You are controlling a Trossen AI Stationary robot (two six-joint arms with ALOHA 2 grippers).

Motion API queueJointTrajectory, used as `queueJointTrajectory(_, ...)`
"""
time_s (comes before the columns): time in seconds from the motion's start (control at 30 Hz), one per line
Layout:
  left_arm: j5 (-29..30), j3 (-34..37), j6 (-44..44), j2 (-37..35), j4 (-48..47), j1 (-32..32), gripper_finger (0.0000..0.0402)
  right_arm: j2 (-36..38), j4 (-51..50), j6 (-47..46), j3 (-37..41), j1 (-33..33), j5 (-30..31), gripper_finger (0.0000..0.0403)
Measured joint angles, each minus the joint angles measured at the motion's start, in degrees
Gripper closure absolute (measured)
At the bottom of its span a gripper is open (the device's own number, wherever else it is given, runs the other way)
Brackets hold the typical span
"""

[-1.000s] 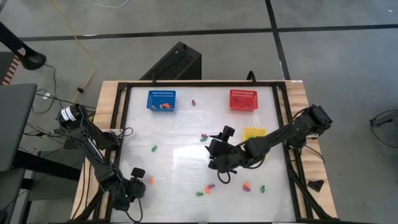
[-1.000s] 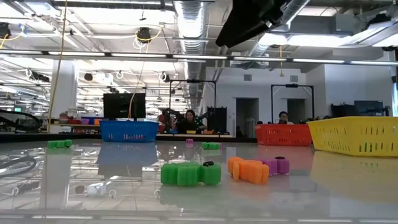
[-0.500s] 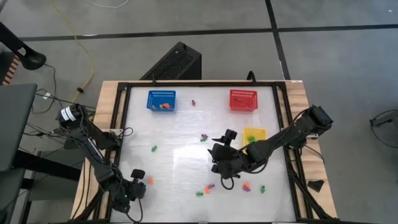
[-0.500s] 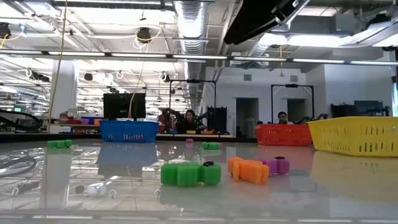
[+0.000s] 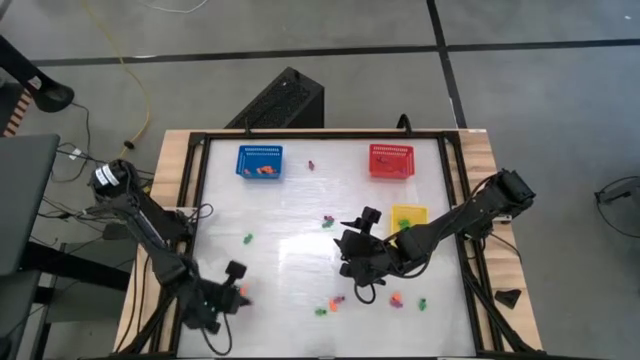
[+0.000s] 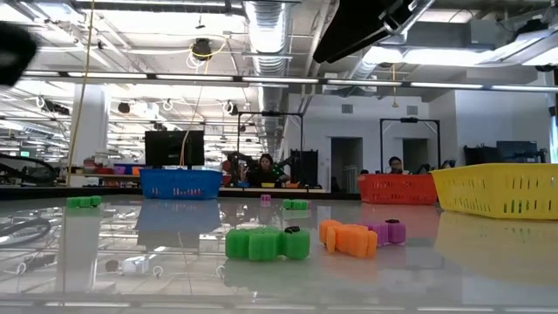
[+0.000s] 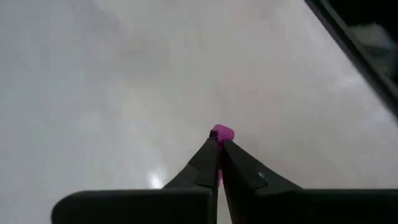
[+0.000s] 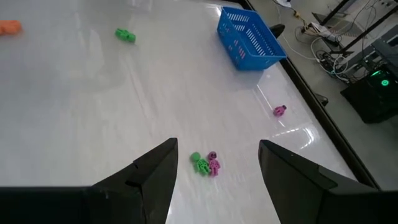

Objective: Sort Halloween decoration
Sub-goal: Put the purple skeleton toy into the red bin

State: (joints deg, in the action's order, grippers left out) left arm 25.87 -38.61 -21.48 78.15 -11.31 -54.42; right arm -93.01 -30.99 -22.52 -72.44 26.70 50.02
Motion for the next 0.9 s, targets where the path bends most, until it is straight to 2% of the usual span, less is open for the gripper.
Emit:
queueJointTrajectory(0.13, 9.41, 0.38, 14.91, -1.58, 6.34, 7.48, 0.0401, 0.04, -2.25, -0.37, 0.0, 0.51, 0.02, 0.0148)
queueJointTrajectory(0.23, 9.03, 0.46, 24.45, -0.88, 12.69, 16.45, 0.0401, 0.04, -7.74, -4.33, 0.0, 0.76, 1.35, 0.0148)
queueJointTrajectory(0.3, 4.48, 0.46, 29.84, 0.64, 19.61, 23.48, 0.0401, 0.05, -12.29, -9.65, 0.0, 0.75, 1.79, 0.0148)
queueJointTrajectory(0.43, -9.43, 0.46, 36.61, 4.94, 32.43, 36.74, 0.0401, 0.07, -22.0, -20.5, 0.0, 0.52, 1.08, 0.0148)
queueJointTrajectory(0.5, -14.21, 0.48, 39.17, 7.39, 38.8, 42.27, 0.0401, 0.07, -26.77, -25.21, 0.0, 0.61, 0.34, 0.0148)
queueJointTrajectory(0.6, -18.55, 0.46, 39.12, 12.5, 51.97, 50.24, 0.0401, 0.07, -34.33, -32.25, 0.0, 1.55, -1.31, 0.0148)
queueJointTrajectory(0.73, -27.49, -2.43, 33.25, 21.34, 65.88, 59.75, 0.0401, 0.07, -43.63, -40.52, 0.0, 2.75, -4.26, 0.0148)
queueJointTrajectory(0.83, -33.16, -10.61, 25.95, 29.07, 68.59, 64.93, 0.0402, 0.07, -49.74, -45.83, 0.0, 3.9, -4.94, 0.0148)
queueJointTrajectory(0.9, -35.4, -18.04, 20.38, 34.03, 65.38, 67.54, 0.0402, 0.07, -53.37, -48.75, 0.0, 4.62, -4.95, 0.0148)
